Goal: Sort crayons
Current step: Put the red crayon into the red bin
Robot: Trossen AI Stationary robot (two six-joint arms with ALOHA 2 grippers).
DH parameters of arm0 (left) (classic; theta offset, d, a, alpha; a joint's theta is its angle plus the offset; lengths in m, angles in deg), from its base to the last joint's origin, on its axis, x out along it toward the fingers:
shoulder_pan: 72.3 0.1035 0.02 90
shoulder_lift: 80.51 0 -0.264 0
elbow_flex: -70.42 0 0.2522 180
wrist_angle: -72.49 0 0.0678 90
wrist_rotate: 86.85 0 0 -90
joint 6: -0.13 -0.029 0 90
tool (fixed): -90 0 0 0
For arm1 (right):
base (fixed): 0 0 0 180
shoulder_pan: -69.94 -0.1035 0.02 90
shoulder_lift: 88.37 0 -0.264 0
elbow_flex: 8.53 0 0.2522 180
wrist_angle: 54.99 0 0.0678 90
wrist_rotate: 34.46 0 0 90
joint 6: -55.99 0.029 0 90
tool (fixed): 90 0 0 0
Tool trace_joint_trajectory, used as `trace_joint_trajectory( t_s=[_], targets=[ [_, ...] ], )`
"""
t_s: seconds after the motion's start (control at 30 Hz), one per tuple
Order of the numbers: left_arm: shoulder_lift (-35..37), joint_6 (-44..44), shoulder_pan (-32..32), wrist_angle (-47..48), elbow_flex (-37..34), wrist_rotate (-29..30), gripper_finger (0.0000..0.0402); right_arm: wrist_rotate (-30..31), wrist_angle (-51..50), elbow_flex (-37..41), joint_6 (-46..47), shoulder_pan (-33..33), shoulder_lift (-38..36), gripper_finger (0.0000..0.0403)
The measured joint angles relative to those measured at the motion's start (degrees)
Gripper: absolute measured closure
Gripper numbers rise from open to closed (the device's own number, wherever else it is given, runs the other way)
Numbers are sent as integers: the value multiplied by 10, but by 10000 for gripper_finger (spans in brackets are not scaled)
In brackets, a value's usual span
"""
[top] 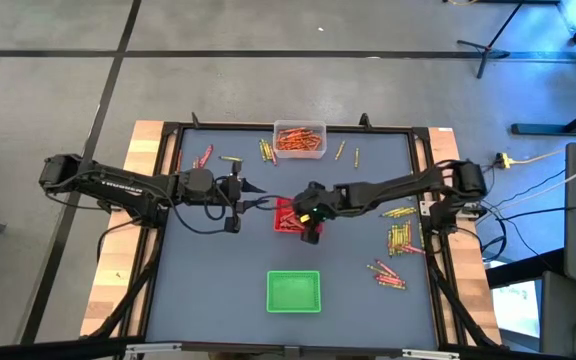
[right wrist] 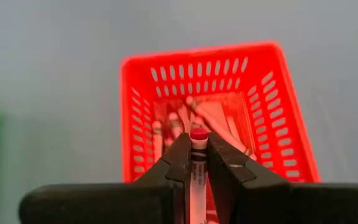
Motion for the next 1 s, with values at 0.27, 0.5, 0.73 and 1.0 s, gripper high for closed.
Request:
trace_joint_trajectory(
  t_s=[0.27,0.5,0.73,1.0],
  targets=[
    [0,0,0,-1,0,0,302,-13,-25,-35,-17,0,25,361],
    [0,0,0,0,0,-5,302,-37,-62,-57,-41,-1,23,352],
    [0,0,0,0,0,-5,302,-32,-81,-57,-44,-1,19,276],
    [0,0,0,-1,0,-5,302,-31,-234,-57,-21,-13,-69,265]
  ],
)
